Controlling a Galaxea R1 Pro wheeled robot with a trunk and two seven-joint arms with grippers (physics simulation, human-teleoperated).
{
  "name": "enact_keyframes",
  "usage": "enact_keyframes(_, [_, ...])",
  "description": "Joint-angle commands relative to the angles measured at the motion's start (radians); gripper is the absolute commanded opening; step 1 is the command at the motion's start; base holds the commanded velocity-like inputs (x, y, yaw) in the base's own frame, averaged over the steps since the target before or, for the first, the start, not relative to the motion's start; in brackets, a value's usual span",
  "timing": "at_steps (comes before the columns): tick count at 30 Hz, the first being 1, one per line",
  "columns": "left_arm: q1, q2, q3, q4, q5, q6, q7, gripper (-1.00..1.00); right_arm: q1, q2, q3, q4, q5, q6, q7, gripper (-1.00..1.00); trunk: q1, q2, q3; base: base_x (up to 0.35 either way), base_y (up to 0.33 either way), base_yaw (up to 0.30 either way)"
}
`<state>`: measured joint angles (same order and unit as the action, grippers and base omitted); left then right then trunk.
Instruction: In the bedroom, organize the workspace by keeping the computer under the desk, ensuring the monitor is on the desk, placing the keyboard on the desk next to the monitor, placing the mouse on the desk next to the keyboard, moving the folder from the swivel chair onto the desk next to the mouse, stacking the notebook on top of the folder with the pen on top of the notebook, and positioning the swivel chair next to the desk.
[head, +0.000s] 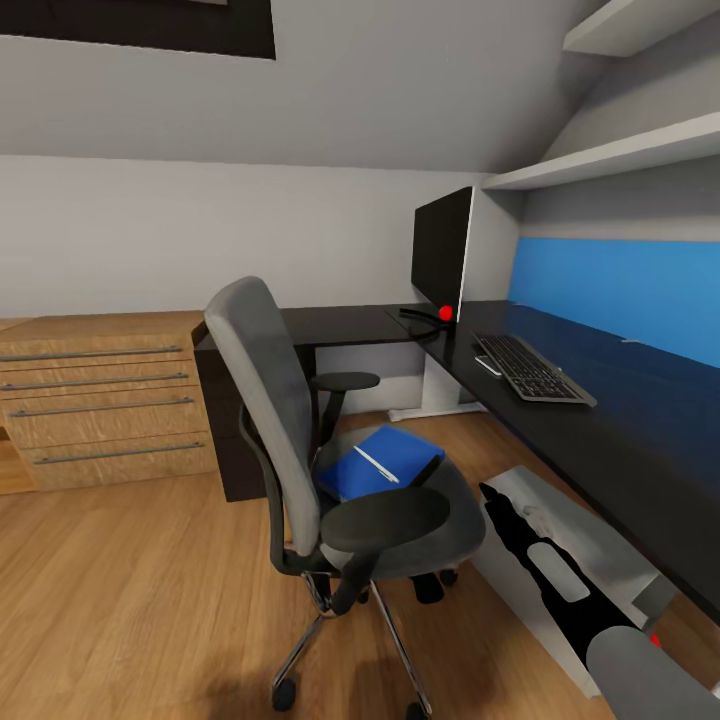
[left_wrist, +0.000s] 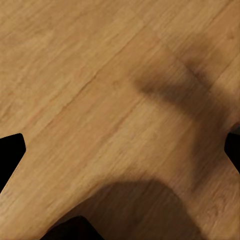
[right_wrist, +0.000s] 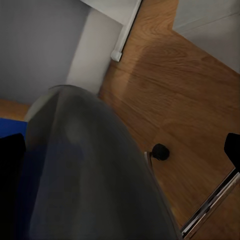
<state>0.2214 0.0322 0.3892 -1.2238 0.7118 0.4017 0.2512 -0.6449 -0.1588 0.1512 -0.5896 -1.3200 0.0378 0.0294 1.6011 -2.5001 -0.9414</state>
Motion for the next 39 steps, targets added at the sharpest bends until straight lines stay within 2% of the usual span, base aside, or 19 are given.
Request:
enact_keyframes(1, [0.0, 0.0, 0.0, -0.002, 0.011, 0.003, 0.007, 1.0, -0.001, -0.001, 0.005, 0.0, -0.008, 0.0, 0.002, 1.0, 0.0, 0.0, -0.001, 0.0, 0.0, 0.0])
enact_keyframes(4, [0.0, 0.0, 0.0, -0.002, 0.011, 0.003, 0.007, 1.0, -0.001, -0.001, 0.005, 0.0, -0.008, 0.0, 0.002, 1.0, 0.0, 0.0, -0.001, 0.0, 0.0, 0.0])
enact_keyframes(10, [0.004, 0.019, 0.011, -0.036, 0.013, 0.007, 0.009, 1.0, 0.013, -0.001, 0.008, -0.011, -0.025, 0.009, 0.004, 1.0, 0.0, 0.0, -0.001, 0.0, 0.0, 0.0])
enact_keyframes(15, [0.003, 0.023, 0.013, -0.064, 0.014, 0.013, 0.009, 1.0, 0.015, -0.001, 0.007, -0.007, -0.027, 0.013, 0.003, 1.0, 0.002, -0.002, -0.02, 0.0, 0.0, 0.0])
enact_keyframes(16, [0.003, 0.024, 0.012, -0.11, 0.013, 0.014, 0.009, 1.0, 0.015, -0.001, 0.007, -0.005, -0.028, 0.013, 0.004, 1.0, 0.003, -0.002, -0.024, 0.0, 0.0, 0.0])
enact_keyframes(19, [0.003, 0.024, 0.012, -0.124, 0.013, 0.015, 0.011, 1.0, 0.016, 0.0, 0.006, -0.001, -0.028, 0.014, 0.003, 1.0, 0.004, -0.002, -0.036, 0.0, 0.0, 0.0])
enact_keyframes(33, [0.003, 0.023, -0.002, -0.128, 0.003, 0.013, 0.007, 1.0, 0.016, 0.004, 0.011, 0.005, -0.029, 0.013, 0.005, 1.0, 0.004, -0.002, -0.036, 0.0, 0.001, 0.0])
enact_keyframes(39, [0.003, 0.018, -0.001, -0.124, 0.003, 0.007, 0.005, 1.0, 0.016, 0.005, 0.01, 0.005, -0.03, 0.013, 0.006, 1.0, 0.004, -0.002, -0.036, 0.0, 0.179, 0.0])
